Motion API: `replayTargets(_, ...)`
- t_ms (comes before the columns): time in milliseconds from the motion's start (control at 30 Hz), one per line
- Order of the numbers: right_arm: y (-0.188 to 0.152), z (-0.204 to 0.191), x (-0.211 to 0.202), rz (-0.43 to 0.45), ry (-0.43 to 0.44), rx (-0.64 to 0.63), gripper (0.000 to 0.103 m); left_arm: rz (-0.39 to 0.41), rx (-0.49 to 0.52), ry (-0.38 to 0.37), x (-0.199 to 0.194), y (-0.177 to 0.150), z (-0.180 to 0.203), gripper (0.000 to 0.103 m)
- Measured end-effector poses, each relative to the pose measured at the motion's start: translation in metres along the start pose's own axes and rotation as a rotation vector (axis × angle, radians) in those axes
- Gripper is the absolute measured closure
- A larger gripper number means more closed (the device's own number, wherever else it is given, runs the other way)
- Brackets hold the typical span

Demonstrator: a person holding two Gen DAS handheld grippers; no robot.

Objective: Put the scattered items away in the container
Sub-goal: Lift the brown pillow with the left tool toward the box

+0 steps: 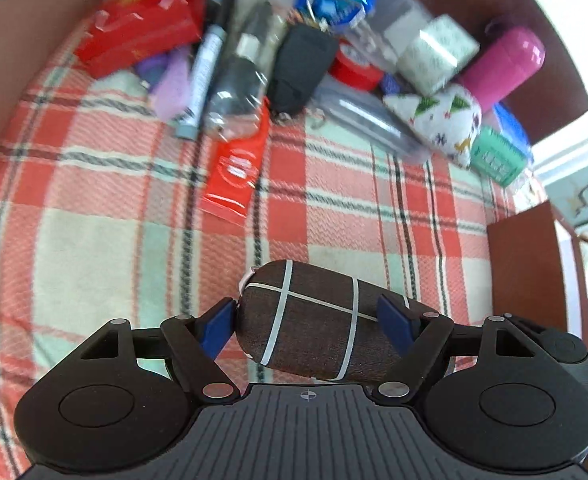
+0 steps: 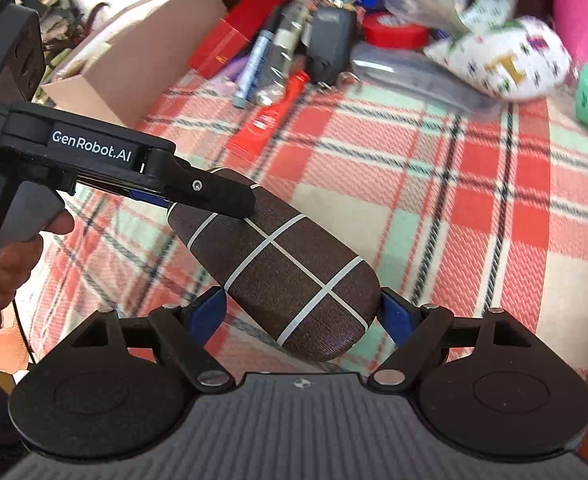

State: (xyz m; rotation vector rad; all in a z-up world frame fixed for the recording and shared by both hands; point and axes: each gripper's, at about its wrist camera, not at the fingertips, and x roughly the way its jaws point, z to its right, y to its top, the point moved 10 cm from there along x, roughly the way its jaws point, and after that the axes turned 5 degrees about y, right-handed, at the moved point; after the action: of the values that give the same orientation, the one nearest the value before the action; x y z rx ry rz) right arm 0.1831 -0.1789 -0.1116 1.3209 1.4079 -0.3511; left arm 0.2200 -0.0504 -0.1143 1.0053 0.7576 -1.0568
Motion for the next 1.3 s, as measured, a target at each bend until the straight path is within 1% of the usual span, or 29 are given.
replayTargets(200,0.028,-0.038,-0.012,0.036,0.022,-0.079,0.02,0.089,-0.081,0.001,-0.048,0.016,-0.025,0.026)
replayTargets(467,0.081,-0.105,-0.015,0.102,0.083,-0.193,0.02,0.251,-0.163,0.058,-0.124,0.041,-0.074,0.026)
replayTargets(567,0.102,-0.132,-0.014,0.13,0.104,-0.24,0.02,0.302,-0.188,0.074,-0.15,0.053,-0.096,0.026)
replayTargets(800,0.159,-0.187,-0.004,0.192,0.131,-0.323,0.021,0.407,-0.2,0.098,-0.202,0.093,-0.143,0.026)
replayTargets(1000,0.211,-0.225,0.02,0.232,0.132,-0.355,0.021,0.451,-0.193,0.107,-0.227,0.138,-0.19,0.026)
replayTargets(1200,0.264,-0.247,0.052,0.242,0.119,-0.343,0.021,0.472,-0.17,0.108,-0.236,0.19,-0.234,0.026)
replayTargets(1300,0.292,-0.253,0.067,0.238,0.108,-0.343,0.021,0.482,-0.172,0.094,-0.234,0.217,-0.255,0.026)
